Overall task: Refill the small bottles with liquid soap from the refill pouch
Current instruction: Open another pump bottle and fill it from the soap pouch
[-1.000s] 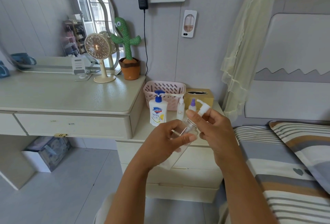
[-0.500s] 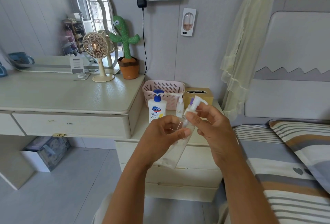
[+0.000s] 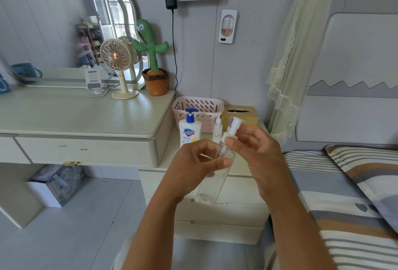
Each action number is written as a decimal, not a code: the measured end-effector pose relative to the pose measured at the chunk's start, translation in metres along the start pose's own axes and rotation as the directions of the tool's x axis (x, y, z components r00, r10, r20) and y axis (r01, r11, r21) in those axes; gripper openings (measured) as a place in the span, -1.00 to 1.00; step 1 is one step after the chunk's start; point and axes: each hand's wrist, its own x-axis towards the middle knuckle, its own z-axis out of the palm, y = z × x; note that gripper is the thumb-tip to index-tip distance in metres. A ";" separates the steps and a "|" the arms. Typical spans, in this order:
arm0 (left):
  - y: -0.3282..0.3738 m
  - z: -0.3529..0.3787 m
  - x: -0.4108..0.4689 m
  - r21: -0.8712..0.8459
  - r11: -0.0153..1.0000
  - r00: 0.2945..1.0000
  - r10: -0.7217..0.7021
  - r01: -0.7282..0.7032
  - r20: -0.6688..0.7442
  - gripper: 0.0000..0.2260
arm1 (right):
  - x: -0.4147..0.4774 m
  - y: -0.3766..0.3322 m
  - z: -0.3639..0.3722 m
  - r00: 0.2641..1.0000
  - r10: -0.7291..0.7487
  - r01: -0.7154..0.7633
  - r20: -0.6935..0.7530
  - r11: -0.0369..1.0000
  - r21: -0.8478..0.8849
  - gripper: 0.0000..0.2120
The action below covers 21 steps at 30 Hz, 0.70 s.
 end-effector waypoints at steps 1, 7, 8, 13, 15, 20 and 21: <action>0.000 0.000 0.000 0.001 1.000 1.000 -0.004 0.004 -0.009 -0.77 | 0.000 0.000 -0.001 1.000 0.002 -0.002 0.026 1.000 -0.011 -0.63; -0.001 0.001 0.001 0.037 0.999 1.000 0.014 -0.013 -0.016 -0.81 | -0.003 0.000 -0.001 0.996 0.020 -0.021 0.084 1.000 0.002 -0.51; 0.000 0.002 0.001 0.047 0.999 1.000 0.015 -0.015 -0.012 -0.81 | -0.003 0.000 0.000 0.998 0.013 -0.014 0.063 1.000 0.017 -0.48; 0.000 0.003 0.000 0.052 0.999 1.000 0.016 -0.016 -0.016 -0.83 | -0.003 0.001 -0.004 0.999 0.002 -0.002 0.043 1.000 0.001 -0.58; -0.001 0.002 -0.001 0.050 0.999 1.000 0.016 -0.015 -0.021 -0.84 | -0.004 0.001 -0.005 0.995 0.005 -0.006 0.098 1.000 0.003 -0.64; -0.002 0.006 -0.001 0.051 0.998 0.999 0.026 -0.025 -0.018 -0.84 | -0.006 -0.001 -0.003 0.995 -0.016 0.017 0.094 1.000 -0.006 -0.52; -0.001 0.006 -0.001 0.060 0.998 0.999 0.029 -0.028 -0.015 -0.84 | -0.007 -0.002 -0.001 0.997 -0.018 0.020 0.075 1.000 -0.015 -0.48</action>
